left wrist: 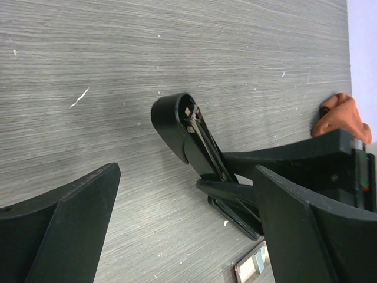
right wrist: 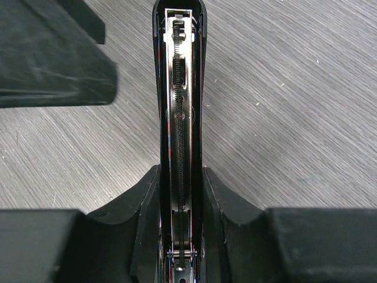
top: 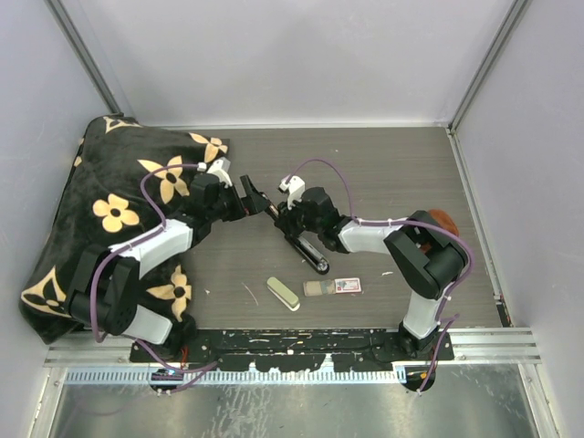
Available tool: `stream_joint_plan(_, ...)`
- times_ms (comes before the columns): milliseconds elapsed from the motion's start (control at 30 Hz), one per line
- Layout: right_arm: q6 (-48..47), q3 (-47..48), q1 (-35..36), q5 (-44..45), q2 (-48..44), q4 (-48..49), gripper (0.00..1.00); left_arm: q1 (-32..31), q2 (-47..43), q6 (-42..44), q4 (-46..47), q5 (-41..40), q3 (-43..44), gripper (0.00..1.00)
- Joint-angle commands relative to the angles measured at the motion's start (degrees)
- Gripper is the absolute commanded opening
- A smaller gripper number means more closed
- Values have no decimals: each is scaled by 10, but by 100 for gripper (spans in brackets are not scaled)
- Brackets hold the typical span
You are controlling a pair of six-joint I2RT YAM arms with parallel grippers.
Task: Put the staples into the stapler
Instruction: Close the stapler at the center of the board.
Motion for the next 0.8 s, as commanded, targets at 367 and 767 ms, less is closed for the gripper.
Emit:
stream_joint_plan(367,4,-4,1,-71,-57,95,1,3,71,-21,70,2,59,72)
stream_joint_plan(767,4,2,1,-79,-47,93,1,3,22,-24,92,8,27,58)
